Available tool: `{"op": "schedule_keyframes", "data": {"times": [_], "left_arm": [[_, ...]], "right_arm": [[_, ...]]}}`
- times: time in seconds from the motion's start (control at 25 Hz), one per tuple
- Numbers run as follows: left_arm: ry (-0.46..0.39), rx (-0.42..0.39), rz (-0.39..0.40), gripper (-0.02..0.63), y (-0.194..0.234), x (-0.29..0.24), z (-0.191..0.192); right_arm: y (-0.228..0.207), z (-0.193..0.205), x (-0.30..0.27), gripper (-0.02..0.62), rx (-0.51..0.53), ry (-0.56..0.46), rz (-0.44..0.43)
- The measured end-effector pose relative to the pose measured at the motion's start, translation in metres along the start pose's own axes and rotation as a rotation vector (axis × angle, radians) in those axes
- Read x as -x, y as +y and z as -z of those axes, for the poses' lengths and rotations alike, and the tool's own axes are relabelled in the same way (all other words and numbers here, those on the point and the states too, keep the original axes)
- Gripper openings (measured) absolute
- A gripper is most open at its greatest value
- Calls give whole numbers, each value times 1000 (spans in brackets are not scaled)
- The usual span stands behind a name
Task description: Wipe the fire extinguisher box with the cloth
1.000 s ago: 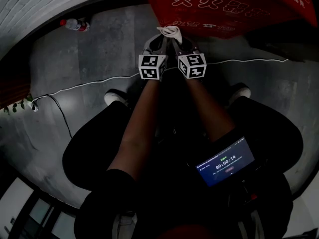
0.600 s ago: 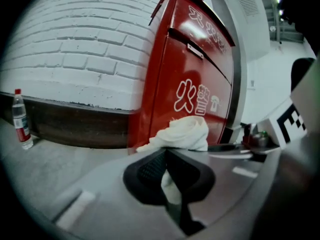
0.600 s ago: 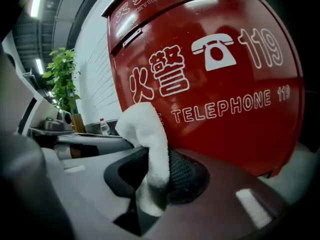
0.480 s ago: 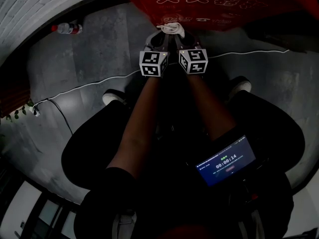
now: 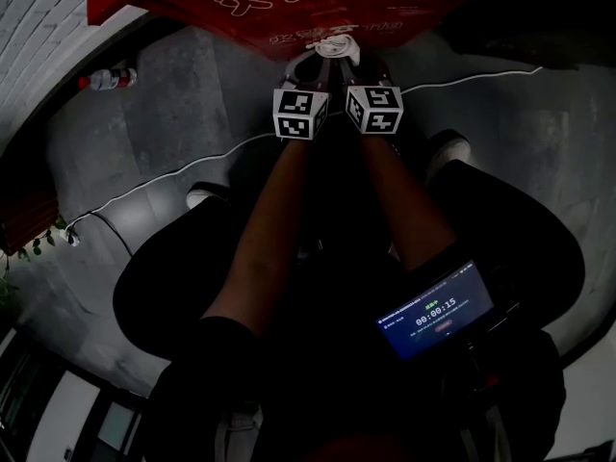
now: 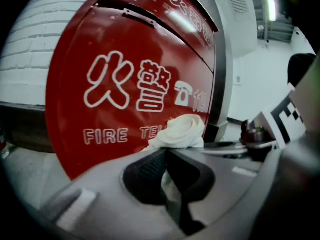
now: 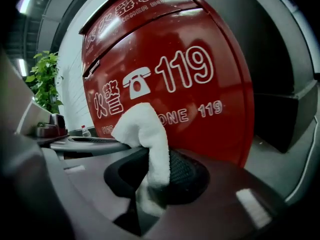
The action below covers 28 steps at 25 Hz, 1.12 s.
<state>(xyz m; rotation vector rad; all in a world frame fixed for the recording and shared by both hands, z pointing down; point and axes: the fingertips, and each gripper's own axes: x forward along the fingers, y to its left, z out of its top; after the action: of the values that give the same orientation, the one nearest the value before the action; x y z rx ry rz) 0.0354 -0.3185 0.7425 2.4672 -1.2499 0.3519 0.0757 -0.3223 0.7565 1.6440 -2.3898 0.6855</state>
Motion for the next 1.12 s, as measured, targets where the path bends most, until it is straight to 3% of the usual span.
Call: {"op": "schedule_keyframes", "data": {"times": [0.2, 0.72, 1.12], "left_arm": [[23, -12, 68, 0, -39, -28, -2], [54, -31, 155, 0, -124, -90, -13], [5, -39, 127, 0, -133, -73, -49]], "right_arm": [[-42, -3, 14, 94, -39, -4, 65], [-138, -20, 54, 94, -160, -17, 240], [-148, -62, 86, 94, -136, -77, 250]]}}
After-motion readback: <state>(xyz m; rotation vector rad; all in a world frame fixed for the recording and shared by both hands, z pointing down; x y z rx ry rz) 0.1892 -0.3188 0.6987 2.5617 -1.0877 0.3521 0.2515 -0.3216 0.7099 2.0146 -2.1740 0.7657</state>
